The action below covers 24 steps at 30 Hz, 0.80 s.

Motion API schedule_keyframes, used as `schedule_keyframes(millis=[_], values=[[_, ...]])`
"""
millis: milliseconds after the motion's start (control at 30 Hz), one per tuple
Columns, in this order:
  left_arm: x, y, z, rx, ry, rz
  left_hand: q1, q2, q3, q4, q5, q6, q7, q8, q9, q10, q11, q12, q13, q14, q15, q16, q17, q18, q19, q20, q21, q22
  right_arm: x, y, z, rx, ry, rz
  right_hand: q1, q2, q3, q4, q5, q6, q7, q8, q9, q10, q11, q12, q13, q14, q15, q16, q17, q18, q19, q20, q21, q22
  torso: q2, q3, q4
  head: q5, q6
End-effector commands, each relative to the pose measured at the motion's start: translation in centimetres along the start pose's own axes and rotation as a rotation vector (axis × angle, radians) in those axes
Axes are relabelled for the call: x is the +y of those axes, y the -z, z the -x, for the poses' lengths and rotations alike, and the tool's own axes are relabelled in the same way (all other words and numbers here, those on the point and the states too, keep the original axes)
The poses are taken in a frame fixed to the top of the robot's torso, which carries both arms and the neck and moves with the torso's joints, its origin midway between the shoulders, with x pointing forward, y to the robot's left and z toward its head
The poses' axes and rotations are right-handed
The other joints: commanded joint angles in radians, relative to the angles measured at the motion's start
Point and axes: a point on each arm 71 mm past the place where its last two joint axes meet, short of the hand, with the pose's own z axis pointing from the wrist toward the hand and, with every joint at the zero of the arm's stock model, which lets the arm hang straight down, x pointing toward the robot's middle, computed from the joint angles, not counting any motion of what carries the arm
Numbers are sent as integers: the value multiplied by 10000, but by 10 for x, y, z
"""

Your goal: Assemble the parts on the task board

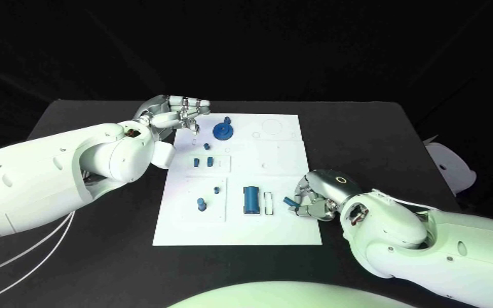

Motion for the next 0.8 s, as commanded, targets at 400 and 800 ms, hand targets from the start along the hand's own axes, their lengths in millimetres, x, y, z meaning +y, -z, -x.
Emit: schedule_keyframes(millis=[400,800], values=[[-1,0,-2,179,78,-31,-3,128,-80,16,-20,-45,6,47,-17,-80,33,64,-5,-78,0,47,-18,143,68,-1,-44,-18,-6,7,-6,1013,-1661,-1160,572,-144,3539,328,-550,-199,-7,175,-1380,74,-33,-2,-1618,666,-60,14,836,-15,502,-100,159,2262,5,2,1,18,29],[-1,0,-2,188,80,-27,6,133,-80,12,-18,-46,4,50,-18,-85,30,71,-5,-79,-2,49,-21,145,66,-1,-52,-25,4,5,4,578,-3401,-1205,-203,-838,4675,302,-679,-186,-34,319,-1145,135,-31,49,-1564,672,-69,19,862,-22,520,-99,201,2272,3,0,4,49,20]])
